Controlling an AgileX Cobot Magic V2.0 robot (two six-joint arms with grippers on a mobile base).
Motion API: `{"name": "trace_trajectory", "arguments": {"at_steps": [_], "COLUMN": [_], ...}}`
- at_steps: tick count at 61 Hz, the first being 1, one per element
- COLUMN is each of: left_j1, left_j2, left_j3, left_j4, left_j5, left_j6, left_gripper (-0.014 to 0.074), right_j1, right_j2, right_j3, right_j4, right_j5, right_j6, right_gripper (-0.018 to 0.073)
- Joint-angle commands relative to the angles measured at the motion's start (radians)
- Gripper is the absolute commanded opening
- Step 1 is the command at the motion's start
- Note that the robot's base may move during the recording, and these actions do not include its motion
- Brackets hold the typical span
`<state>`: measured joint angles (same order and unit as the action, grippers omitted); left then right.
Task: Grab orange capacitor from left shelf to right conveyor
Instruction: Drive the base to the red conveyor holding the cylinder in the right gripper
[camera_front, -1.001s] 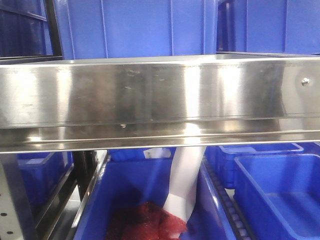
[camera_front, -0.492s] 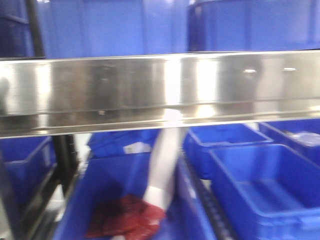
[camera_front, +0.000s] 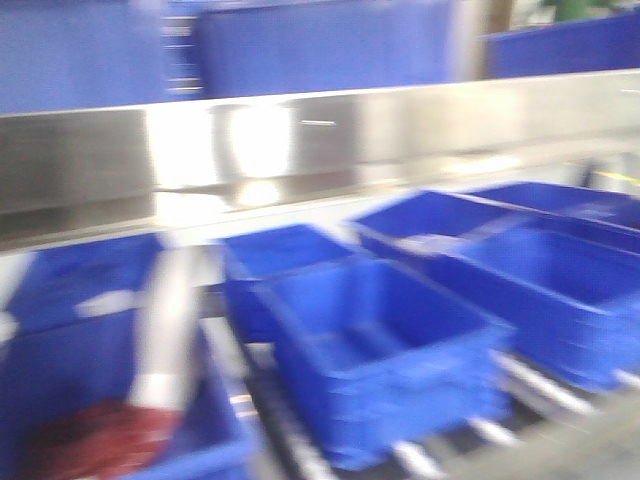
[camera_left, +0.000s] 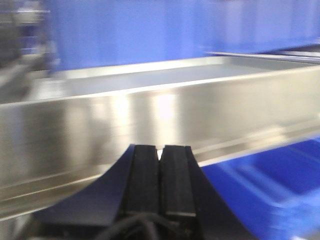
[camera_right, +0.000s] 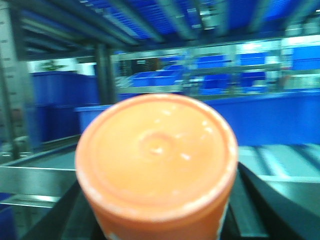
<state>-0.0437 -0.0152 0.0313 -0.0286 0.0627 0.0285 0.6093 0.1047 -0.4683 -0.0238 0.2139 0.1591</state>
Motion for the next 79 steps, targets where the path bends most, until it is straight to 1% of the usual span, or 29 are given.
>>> {"name": "trace_trajectory", "arguments": {"at_steps": [1,79], "left_j1": [-0.005,-0.005], "left_j2": [-0.01,-0.01], "left_j3": [0.026,0.026], "left_j4": [-0.006,-0.006], "left_j5": [-0.088,-0.088], "left_j6": [-0.004,-0.004], "left_gripper": [-0.0125,-0.0125], "right_j1": [0.0,0.0], "right_j2": [0.013,0.013], "right_j3": [-0.028,-0.028], "right_j4": [0.002,0.002], "right_j5": [-0.086,-0.086], "right_j6": [-0.007,-0.007], "right_gripper": [0.0046,0.0046]}}
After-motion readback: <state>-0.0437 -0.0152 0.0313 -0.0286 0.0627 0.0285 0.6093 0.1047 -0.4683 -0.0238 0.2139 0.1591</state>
